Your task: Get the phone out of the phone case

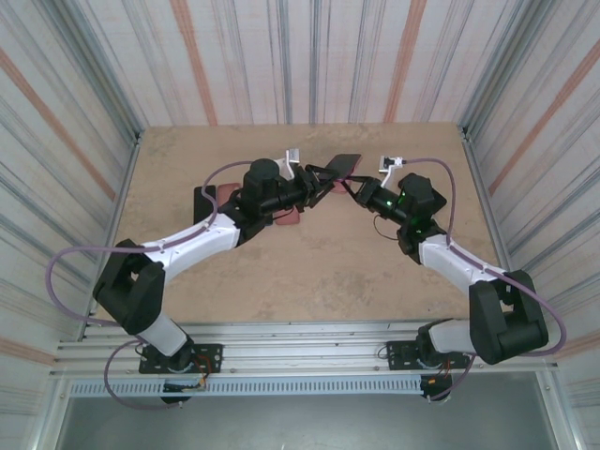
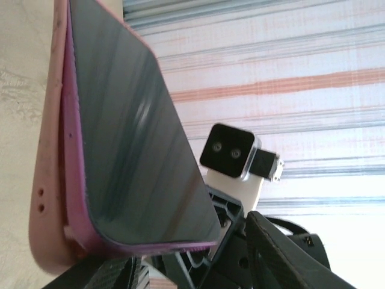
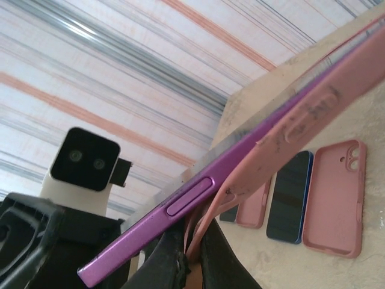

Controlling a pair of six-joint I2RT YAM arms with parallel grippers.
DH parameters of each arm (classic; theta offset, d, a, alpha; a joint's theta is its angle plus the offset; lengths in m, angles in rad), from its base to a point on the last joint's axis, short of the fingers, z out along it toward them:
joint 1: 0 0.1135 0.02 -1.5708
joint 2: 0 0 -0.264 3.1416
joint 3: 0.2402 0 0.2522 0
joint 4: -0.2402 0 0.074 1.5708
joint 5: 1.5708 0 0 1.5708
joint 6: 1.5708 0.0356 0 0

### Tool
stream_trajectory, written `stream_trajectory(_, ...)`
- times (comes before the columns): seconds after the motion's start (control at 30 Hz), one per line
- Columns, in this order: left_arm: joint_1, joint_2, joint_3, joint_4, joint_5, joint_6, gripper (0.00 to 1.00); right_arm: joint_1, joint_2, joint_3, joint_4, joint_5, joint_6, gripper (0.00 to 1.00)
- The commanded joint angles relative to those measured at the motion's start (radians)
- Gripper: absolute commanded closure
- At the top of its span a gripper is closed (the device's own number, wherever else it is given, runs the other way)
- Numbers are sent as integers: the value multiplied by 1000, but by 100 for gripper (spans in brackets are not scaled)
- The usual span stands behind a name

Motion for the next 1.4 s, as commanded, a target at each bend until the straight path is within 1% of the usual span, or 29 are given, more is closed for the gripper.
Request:
stream_trajectory(0.0,-3,12,34,48,-106,-25,54,20,-34,-16,145,-4,-29,97)
stream_trajectory(0.07,-4,9,22,41,-151,-40,59,22,-37,-31,177,13,-31,97)
stream_trajectory(0.17,-6,7,11,45,-202,-63,62,26,-45,-47,203,31,-41,97)
stream_trajectory(0.27,-11,27,34,68,-200,-74,66,34,-53,-58,208,44,-58,97)
stream_trajectory(0.33,-16,44,57,79,-188,-76,71,37,-54,-56,195,47,-66,96)
stream_trajectory(0.43,-26,64,86,105,-178,-81,84,39,-56,-51,172,54,-74,96)
stream_trajectory(0.57,-34,68,114,110,-173,-76,96,42,-62,-47,111,85,-85,96)
stream_trajectory(0.63,-37,69,119,127,-182,-85,100,43,-64,-49,78,108,-94,96)
stream_trajectory(0.7,-41,70,124,151,-192,-94,100,44,-67,-53,29,138,-103,96)
stream_trajectory(0.8,-49,71,156,139,-187,-89,100,45,-78,-47,-91,196,-150,96)
stream_trajectory(0.93,-64,59,169,129,-179,-92,100,5,-81,-57,-191,250,-146,97)
stream_trajectory(1.1,-68,14,129,126,-235,-81,100,-11,-80,-53,-277,294,-158,97)
stream_trajectory(1.23,-49,0,115,85,-232,-54,100,-17,-68,-54,-286,278,-154,97)
stream_trajectory(1.37,-41,-12,43,69,-277,-33,100,-47,-56,-49,-326,231,-178,97)
